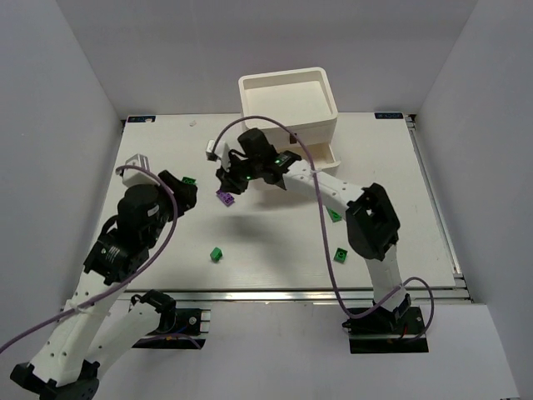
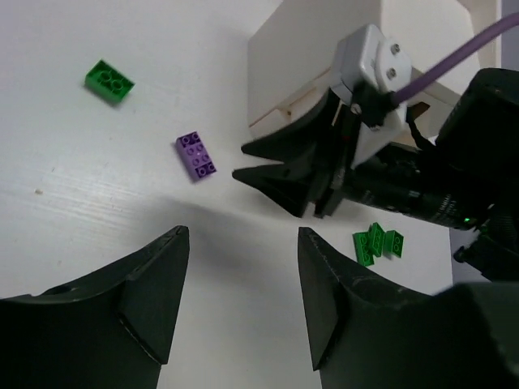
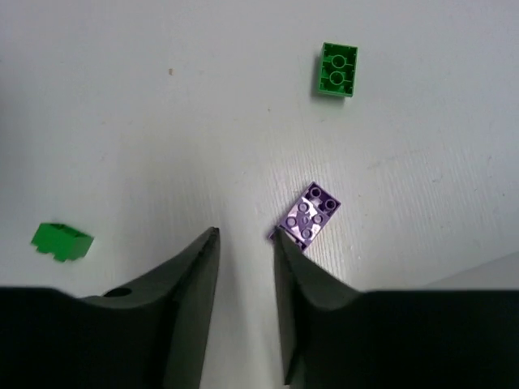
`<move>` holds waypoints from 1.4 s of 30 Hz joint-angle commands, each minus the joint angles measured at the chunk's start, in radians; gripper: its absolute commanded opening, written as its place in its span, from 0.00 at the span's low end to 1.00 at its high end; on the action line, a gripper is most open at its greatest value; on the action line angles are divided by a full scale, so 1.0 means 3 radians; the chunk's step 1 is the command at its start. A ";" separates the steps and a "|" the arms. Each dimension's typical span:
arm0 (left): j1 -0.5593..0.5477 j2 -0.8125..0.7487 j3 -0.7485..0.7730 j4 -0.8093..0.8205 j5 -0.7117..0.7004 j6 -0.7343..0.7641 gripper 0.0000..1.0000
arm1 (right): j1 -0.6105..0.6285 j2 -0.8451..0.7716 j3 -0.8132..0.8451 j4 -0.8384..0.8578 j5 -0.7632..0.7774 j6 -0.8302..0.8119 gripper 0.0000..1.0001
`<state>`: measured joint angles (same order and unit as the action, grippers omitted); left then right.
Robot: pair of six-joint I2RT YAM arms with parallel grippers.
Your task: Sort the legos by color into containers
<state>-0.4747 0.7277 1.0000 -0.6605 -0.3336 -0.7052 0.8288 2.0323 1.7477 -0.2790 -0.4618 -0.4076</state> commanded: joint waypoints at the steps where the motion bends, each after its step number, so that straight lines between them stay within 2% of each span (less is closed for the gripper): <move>1: -0.0008 -0.0221 -0.0061 -0.0329 -0.0258 -0.0457 0.66 | 0.0167 0.0276 0.0437 -0.0154 0.0649 0.0407 0.41; 2: -0.0008 -0.0262 -0.0046 -0.0410 -0.0268 -0.0457 0.66 | 0.0208 0.0302 0.0438 -0.0108 0.0720 0.0448 0.49; 3: -0.0008 -0.0288 -0.0015 -0.0482 -0.0304 -0.0457 0.67 | 0.0254 0.0343 0.0448 -0.0052 0.0767 0.0489 0.63; 5: -0.0008 -0.0298 0.0071 -0.0640 -0.0325 -0.0452 0.68 | 0.0280 0.0516 0.0595 -0.0092 0.0843 0.0545 0.71; 9: -0.0038 -0.0258 0.0169 -0.0784 -0.0294 -0.0441 0.69 | 0.0290 0.0916 0.0939 -0.0246 0.1119 0.0740 0.75; 14: -0.0038 -0.0201 0.0215 -0.0902 -0.0212 -0.0431 0.69 | 0.0331 0.1202 0.1000 0.0020 0.1523 0.0709 0.74; 16: -0.0038 -0.0232 0.0169 -0.0892 -0.0167 -0.0441 0.70 | 0.0351 0.1309 0.1062 0.0071 0.1850 0.0684 0.73; 25: -0.0038 -0.0385 -0.0051 -0.0810 -0.0115 -0.0518 0.69 | 0.0305 0.1325 0.0857 0.0066 0.1851 0.0699 0.71; 28: -0.0038 -0.0365 -0.0066 -0.0790 -0.0105 -0.0518 0.70 | 0.0305 0.1335 0.0837 0.0030 0.1745 0.0709 0.61; 29: -0.0038 -0.0365 -0.0066 -0.0790 -0.0100 -0.0518 0.69 | 0.0300 0.1340 0.0832 0.0015 0.1703 0.0709 0.51; 33: -0.0038 -0.0380 -0.0076 -0.0790 -0.0115 -0.0513 0.69 | 0.0260 0.1310 0.0801 -0.0087 0.1366 0.0740 0.26; 37: -0.0038 -0.0411 -0.0143 -0.0739 -0.0090 -0.0498 0.70 | 0.0218 0.1091 0.0765 -0.0118 0.0678 0.0562 0.02; 38: -0.0038 -0.0426 -0.0168 -0.0718 -0.0079 -0.0487 0.70 | 0.0213 0.1009 0.0725 -0.0093 0.0488 0.0445 0.00; 39: -0.0038 -0.0436 -0.0219 -0.0698 -0.0039 -0.0472 0.70 | 0.0148 0.0790 0.0648 -0.0027 0.0046 0.0403 0.00; 41: -0.0038 -0.0503 -0.0286 -0.0606 0.0007 -0.0436 0.70 | 0.0096 0.0524 0.0449 0.0238 -0.0417 0.0286 0.00; 42: -0.0038 -0.0528 -0.0321 -0.0570 0.0018 -0.0426 0.70 | 0.0035 0.0259 0.0256 0.0321 -0.0829 0.0087 0.00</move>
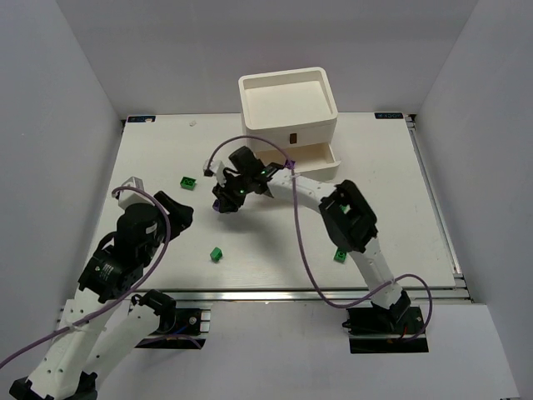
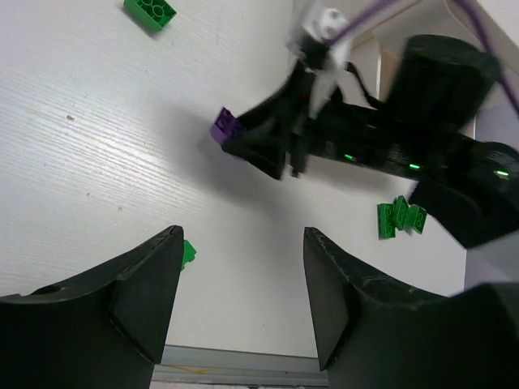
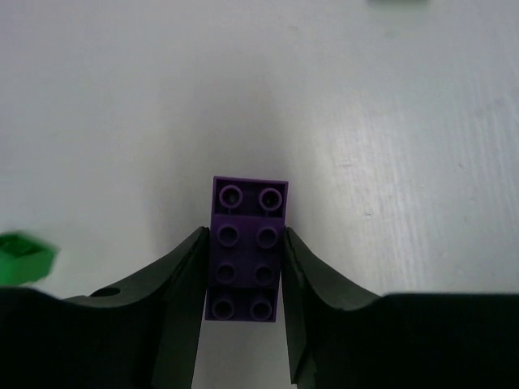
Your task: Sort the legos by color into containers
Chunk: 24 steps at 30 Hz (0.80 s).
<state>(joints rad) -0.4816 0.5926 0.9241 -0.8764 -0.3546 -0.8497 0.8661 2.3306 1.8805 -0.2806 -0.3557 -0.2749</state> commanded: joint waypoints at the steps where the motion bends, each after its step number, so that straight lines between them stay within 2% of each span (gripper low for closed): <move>1: -0.0016 -0.0129 -0.0129 0.0196 0.0093 0.0056 0.70 | -0.0151 -0.0854 -0.0280 0.0418 -0.1339 -0.0382 0.00; 3: -0.0016 -0.0180 -0.0191 0.0227 0.0088 0.0041 0.71 | -0.0243 -0.1130 -0.0433 0.0603 -0.1589 -0.0352 0.00; 6: -0.0016 -0.0242 -0.0294 0.0319 0.0093 0.0030 0.71 | -0.0402 -0.1458 -0.0597 0.0674 -0.1520 -0.0219 0.00; 8: -0.0016 -0.0242 -0.0380 0.0400 0.0144 0.0041 0.71 | -0.0514 -0.1743 -0.0745 0.0771 -0.1204 -0.0209 0.00; 11: -0.0016 -0.0181 -0.0508 0.0605 0.0286 0.0102 0.71 | -0.0642 -0.1919 -0.0925 0.0629 -0.0820 -0.0545 0.00; 15: -0.0016 0.0018 -0.0631 0.0962 0.0491 0.0209 0.71 | -0.0938 -0.1970 -0.1083 0.0291 -0.0599 -0.1327 0.00; 19: -0.0016 0.0223 -0.0672 0.1167 0.0660 0.0362 0.71 | -0.1143 -0.1863 -0.1058 -0.0070 -0.0747 -0.1981 0.00; 21: -0.0016 0.0300 -0.0657 0.1229 0.0711 0.0403 0.71 | -0.1215 -0.1756 -0.0915 -0.0164 -0.0752 -0.2054 0.00; 23: -0.0016 0.0382 -0.0647 0.1260 0.0737 0.0439 0.71 | -0.1235 -0.1634 -0.0757 -0.0215 -0.0671 -0.2055 0.04; 24: -0.0016 0.0397 -0.0652 0.1290 0.0752 0.0445 0.71 | -0.1236 -0.1582 -0.0701 -0.0235 -0.0640 -0.2045 0.11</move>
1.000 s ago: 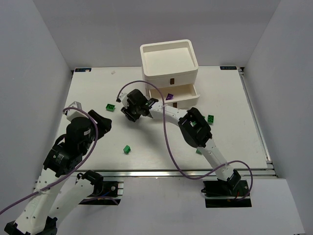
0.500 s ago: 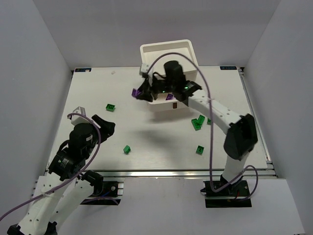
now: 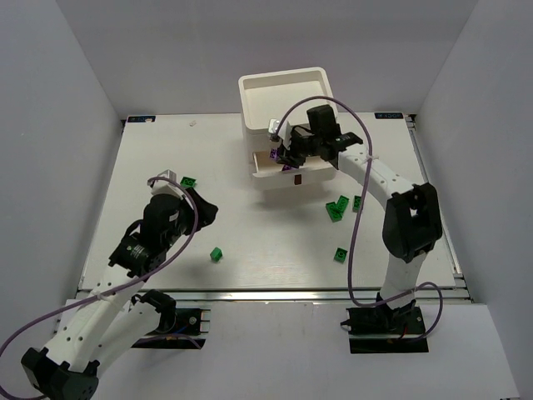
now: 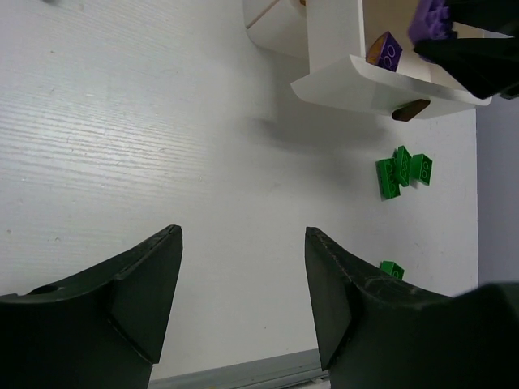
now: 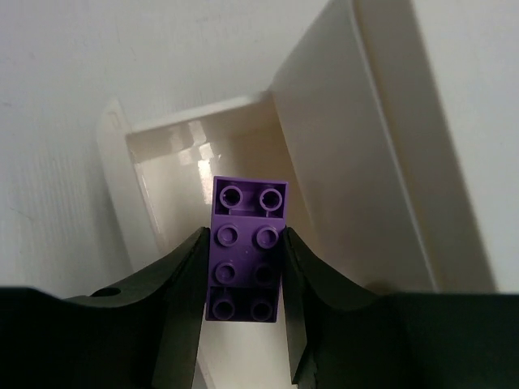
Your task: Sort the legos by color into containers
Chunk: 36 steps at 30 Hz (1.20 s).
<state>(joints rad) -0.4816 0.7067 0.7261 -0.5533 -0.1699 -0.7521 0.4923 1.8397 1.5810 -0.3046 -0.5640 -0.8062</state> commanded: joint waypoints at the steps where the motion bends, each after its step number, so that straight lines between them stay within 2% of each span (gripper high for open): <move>1: -0.0016 0.0017 0.0003 0.0228 0.0152 0.0114 0.72 | -0.0015 0.0100 0.0298 -0.0221 0.0075 -0.0273 0.18; 2: -0.0016 0.0012 -0.0012 0.0249 0.0147 0.0119 0.72 | -0.0015 0.0177 0.0496 -0.0288 0.0075 -0.0258 0.28; 3: -0.0016 0.0012 -0.0017 0.0249 0.0152 0.0114 0.72 | -0.0025 0.0213 0.0569 -0.0354 0.0070 -0.0258 0.42; 5: -0.0016 0.0012 -0.0022 0.0254 0.0157 0.0109 0.72 | -0.0046 0.0234 0.0682 -0.0513 -0.0042 -0.0253 0.55; 8: -0.0016 0.0012 -0.0027 0.0269 0.0168 0.0109 0.72 | -0.0081 0.0142 0.0682 -0.0549 -0.0165 -0.0186 0.60; 14: -0.0016 0.0058 -0.0053 0.0315 0.0178 0.0109 0.72 | -0.0168 -0.0078 0.0620 -0.0615 -0.0532 -0.0033 0.51; 16: -0.0016 0.0083 -0.0043 0.0331 0.0178 0.0119 0.72 | -0.0199 -0.0124 0.0646 -0.0890 -0.0782 -0.0261 0.16; 17: -0.0016 0.0088 -0.0043 0.0326 0.0178 0.0124 0.72 | -0.0245 -0.0134 0.0671 -0.1074 -0.1088 -0.0475 0.01; 18: -0.0016 0.0099 -0.0043 0.0336 0.0178 0.0119 0.72 | -0.0265 -0.0129 0.0697 -0.1653 -0.1222 -0.0776 0.00; 19: -0.0016 0.0099 -0.0043 0.0336 0.0178 0.0114 0.72 | -0.0276 -0.0099 0.0758 -0.2023 -0.1340 -0.1615 0.00; 20: -0.0016 0.0104 -0.0053 0.0346 0.0178 0.0114 0.72 | -0.0291 -0.0063 0.0794 -0.2356 -0.1397 -0.1998 0.00; 21: -0.0016 0.0104 -0.0063 0.0356 0.0178 0.0109 0.72 | -0.0281 -0.0017 0.0814 -0.2891 -0.1357 -0.2315 0.00; 22: -0.0016 0.0109 -0.0068 0.0367 0.0178 0.0109 0.72 | -0.0271 0.0084 0.0840 -0.3068 -0.1220 -0.2728 0.00; 24: -0.0016 0.0114 -0.0084 0.0387 0.0173 0.0099 0.72 | -0.0255 0.0182 0.0840 -0.3233 -0.1107 -0.2835 0.00; 27: -0.0016 0.0129 -0.0094 0.0418 0.0183 0.0088 0.72 | -0.0245 0.0249 0.0703 -0.2811 -0.0866 -0.2310 0.00; 31: -0.0016 0.0155 -0.0099 0.0464 0.0183 0.0068 0.72 | -0.0184 0.0030 0.0161 -0.1346 -0.0377 -0.1542 0.00; 36: -0.0016 0.0196 -0.0104 0.0510 0.0219 0.0042 0.72 | -0.0122 0.0147 0.0048 -0.0673 0.0090 -0.0996 0.00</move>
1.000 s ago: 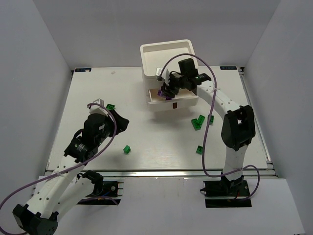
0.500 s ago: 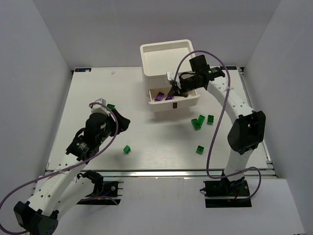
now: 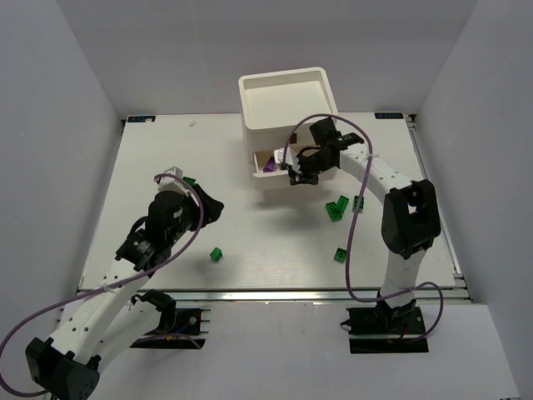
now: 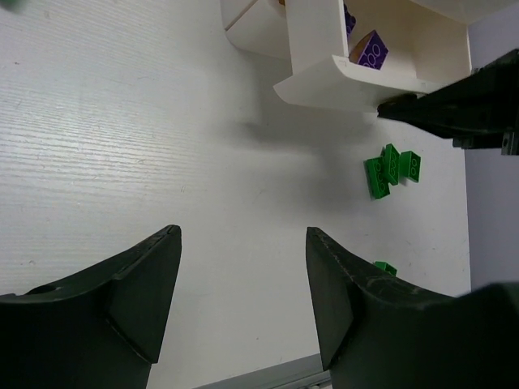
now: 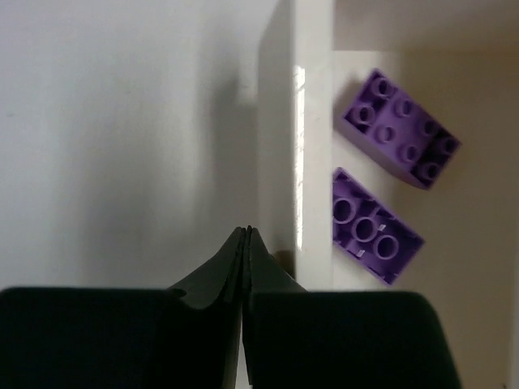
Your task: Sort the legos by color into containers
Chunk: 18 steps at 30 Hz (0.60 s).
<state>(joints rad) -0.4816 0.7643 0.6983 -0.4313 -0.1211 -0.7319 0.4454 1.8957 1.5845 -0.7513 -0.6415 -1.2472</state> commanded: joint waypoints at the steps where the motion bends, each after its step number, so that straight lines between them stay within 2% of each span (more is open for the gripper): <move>1: -0.0016 0.0024 -0.0011 0.0118 0.0056 -0.0025 0.72 | 0.0029 -0.0020 0.0036 0.0954 0.0531 0.0552 0.00; 6: -0.0016 0.0065 -0.0011 0.0159 0.0061 -0.0020 0.73 | 0.0039 0.0087 0.0062 0.1502 0.0885 0.0762 0.00; 18: -0.0016 0.0168 0.0045 0.0180 0.0061 0.0036 0.74 | 0.0065 0.0369 0.0256 0.1814 0.1238 0.0962 0.00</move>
<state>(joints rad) -0.4816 0.8162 0.6983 -0.3882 -0.1143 -0.7319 0.4675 1.9980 1.6157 -0.2916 -0.3397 -0.9909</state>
